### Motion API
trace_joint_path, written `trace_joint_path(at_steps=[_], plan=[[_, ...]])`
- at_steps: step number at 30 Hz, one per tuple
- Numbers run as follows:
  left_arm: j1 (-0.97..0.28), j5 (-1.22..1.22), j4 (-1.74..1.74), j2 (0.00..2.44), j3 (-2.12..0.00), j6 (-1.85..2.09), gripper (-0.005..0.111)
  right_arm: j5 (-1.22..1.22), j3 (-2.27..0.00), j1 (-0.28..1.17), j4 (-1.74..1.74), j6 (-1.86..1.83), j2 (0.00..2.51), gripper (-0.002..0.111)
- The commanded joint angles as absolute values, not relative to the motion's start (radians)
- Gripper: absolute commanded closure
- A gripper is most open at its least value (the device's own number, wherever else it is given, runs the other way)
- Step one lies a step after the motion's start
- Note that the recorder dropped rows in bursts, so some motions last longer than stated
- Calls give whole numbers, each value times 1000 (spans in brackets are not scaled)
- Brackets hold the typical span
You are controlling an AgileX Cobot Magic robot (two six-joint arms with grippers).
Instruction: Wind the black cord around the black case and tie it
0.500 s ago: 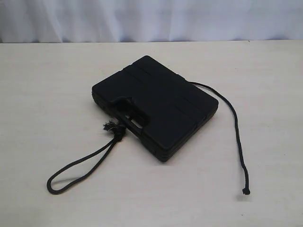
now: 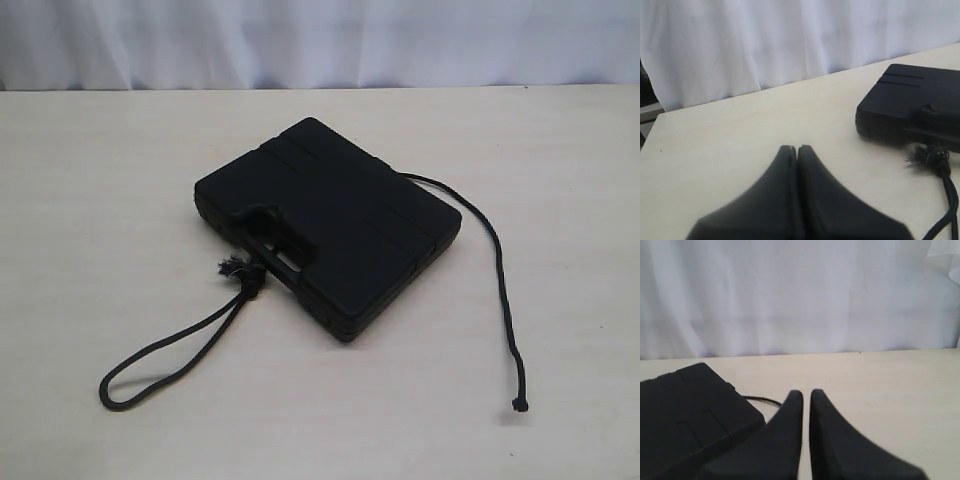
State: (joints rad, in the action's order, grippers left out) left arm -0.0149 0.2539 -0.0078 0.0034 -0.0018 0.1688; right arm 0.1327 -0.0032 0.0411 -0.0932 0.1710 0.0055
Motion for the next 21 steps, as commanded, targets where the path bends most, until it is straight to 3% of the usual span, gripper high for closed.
trace_joint_path(at_steps=[1, 12, 18, 21], plan=[[-19, 186, -58, 0, 0, 164, 107, 54, 0, 37, 212, 180, 0, 104], [-19, -77, -682, 0, 0, 147, 107, -72, 0, 37, 602, 180, 0, 104], [-19, -351, -662, 0, 0, -75, 107, -109, -36, 37, 621, 184, 0, 104], [-19, -573, -458, 0, 0, -333, 107, -96, -85, 37, 621, 206, 0, 104]])
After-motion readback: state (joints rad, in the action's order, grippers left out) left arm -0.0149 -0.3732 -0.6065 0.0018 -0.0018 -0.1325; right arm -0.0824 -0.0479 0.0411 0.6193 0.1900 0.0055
